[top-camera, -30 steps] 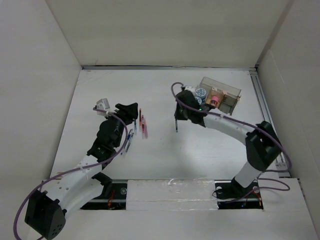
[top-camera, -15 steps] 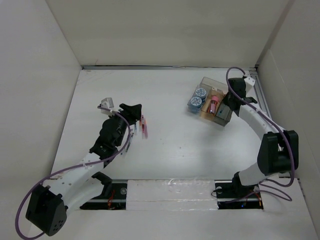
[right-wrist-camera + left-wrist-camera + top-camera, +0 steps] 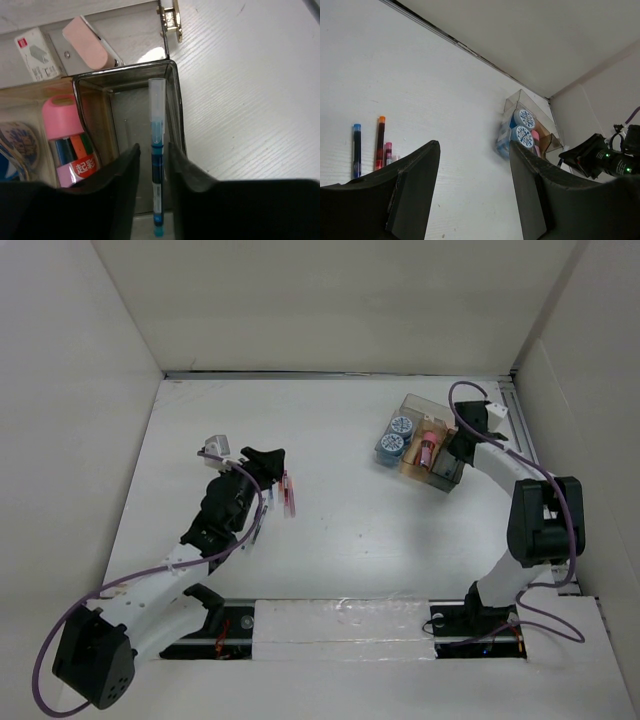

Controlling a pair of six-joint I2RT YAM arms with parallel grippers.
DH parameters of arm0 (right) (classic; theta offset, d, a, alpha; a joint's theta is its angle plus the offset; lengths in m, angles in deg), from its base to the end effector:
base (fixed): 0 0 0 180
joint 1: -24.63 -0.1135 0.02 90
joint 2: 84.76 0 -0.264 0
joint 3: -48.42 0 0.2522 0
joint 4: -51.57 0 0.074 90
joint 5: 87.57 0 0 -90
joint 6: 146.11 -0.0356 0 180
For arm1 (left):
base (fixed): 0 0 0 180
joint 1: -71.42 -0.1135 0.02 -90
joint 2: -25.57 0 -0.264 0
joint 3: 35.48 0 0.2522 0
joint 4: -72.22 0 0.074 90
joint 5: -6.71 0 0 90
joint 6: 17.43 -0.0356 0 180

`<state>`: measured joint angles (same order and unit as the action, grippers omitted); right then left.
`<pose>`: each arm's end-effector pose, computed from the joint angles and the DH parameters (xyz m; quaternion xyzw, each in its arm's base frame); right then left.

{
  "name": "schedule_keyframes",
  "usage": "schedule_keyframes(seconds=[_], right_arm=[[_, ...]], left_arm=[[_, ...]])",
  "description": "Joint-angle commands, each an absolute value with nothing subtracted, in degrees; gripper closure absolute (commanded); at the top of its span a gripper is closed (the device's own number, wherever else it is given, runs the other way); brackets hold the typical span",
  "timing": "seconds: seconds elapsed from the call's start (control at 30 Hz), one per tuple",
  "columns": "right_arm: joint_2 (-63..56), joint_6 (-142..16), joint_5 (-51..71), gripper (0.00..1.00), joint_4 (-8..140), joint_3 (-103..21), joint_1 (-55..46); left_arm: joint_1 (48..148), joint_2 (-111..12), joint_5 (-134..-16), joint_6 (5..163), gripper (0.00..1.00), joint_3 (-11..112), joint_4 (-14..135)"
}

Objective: Organize the desk

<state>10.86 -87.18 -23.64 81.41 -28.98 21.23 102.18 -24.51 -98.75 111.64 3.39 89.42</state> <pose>0.3565 0.0055 0.2185 0.2959 0.8640 -0.0978 0.3954 0.1816 -0.0970 0.2782 -0.1477 0.6541 -0.3476 0.6553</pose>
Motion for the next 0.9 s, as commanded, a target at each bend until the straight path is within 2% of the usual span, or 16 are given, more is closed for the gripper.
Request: schedule_keyframes(seconds=[0.0,0.07,0.13,0.2,0.27,0.3,0.4,0.47,0.53,0.57,0.67,0.77,0.87], right_arm=[[9.4,-86.7,-22.5,0.6,78.4,-30.6,21.5],[8.2,-86.8,-22.4,0.42,79.0,-30.8,20.1],[5.4,-86.8,-22.9,0.36,79.4,-30.7,18.0],[3.0,-86.4,-23.1,0.36,79.4,-30.6,15.9],[-0.4,-85.3,-20.5,0.42,78.2,-29.7,11.5],[-1.0,-85.0,-16.7,0.57,76.9,-29.2,9.5],[0.2,-84.0,-10.3,0.89,71.4,-28.6,0.0],[6.0,-83.5,-8.6,0.92,71.5,-30.9,-5.3],[11.1,-82.9,-8.6,0.89,74.1,-37.3,-12.5],[13.7,-82.6,-8.9,0.8,75.6,-40.0,-14.7],[23.1,-80.9,-9.5,0.61,81.0,-50.3,-21.2],[29.5,-80.5,-8.5,0.54,83.8,-56.8,-24.4],[33.8,-80.7,-8.3,0.53,85.5,-60.8,-25.6]], left_arm=[[102.4,-24.1,-98.1,111.3,0.47,5.4,91.4],[102.4,-23.2,-98.5,111.3,0.47,5.0,91.7],[102.4,-22.9,-98.7,111.2,0.47,4.9,91.6],[102.4,-22.1,-99.0,111.2,0.47,4.7,91.5],[102.4,-20.6,-99.8,111.2,0.48,4.5,91.1],[102.4,-19.7,-100.2,111.2,0.48,4.0,91.1],[103.0,-15.4,-103.8,111.8,0.48,1.0,92.4],[103.0,-12.3,-106.0,112.3,0.48,-0.3,92.7],[103.0,-10.9,-108.6,112.6,0.48,-1.6,93.0],[103.0,-10.3,-109.0,112.7,0.47,-1.8,93.0],[103.0,-10.3,-109.8,112.4,0.47,-1.2,92.2],[103.0,-10.6,-110.6,112.5,0.47,-0.6,91.0],[103.0,-10.2,-110.9,112.5,0.47,-0.7,91.2]])
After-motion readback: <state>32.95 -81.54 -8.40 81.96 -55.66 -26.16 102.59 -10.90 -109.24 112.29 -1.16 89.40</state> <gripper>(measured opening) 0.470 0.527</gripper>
